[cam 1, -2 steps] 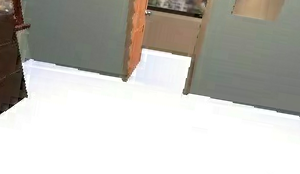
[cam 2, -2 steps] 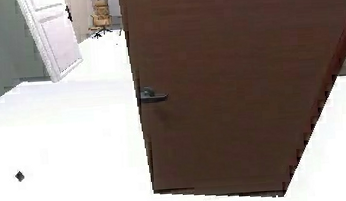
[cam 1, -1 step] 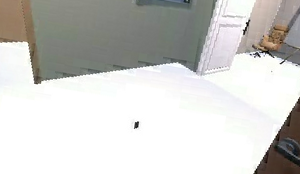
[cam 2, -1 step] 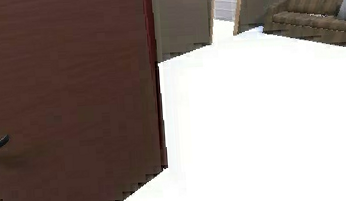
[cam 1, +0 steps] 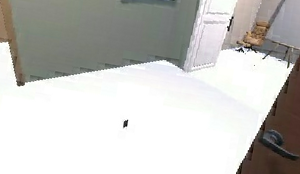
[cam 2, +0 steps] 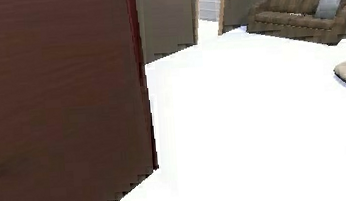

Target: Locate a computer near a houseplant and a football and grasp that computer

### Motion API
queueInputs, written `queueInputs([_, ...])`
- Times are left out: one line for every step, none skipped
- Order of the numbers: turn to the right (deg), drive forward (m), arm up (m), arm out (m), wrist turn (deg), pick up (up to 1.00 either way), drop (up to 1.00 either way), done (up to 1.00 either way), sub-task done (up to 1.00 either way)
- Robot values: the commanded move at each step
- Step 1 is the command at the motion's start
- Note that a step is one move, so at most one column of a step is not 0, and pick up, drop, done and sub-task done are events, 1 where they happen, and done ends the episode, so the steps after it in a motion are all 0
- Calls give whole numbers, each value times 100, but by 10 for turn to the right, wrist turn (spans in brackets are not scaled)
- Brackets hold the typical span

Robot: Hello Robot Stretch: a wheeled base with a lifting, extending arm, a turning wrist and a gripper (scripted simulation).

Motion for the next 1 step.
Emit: queueInputs([0, 50, 0, 0, 0, 0, 0, 0, 0])
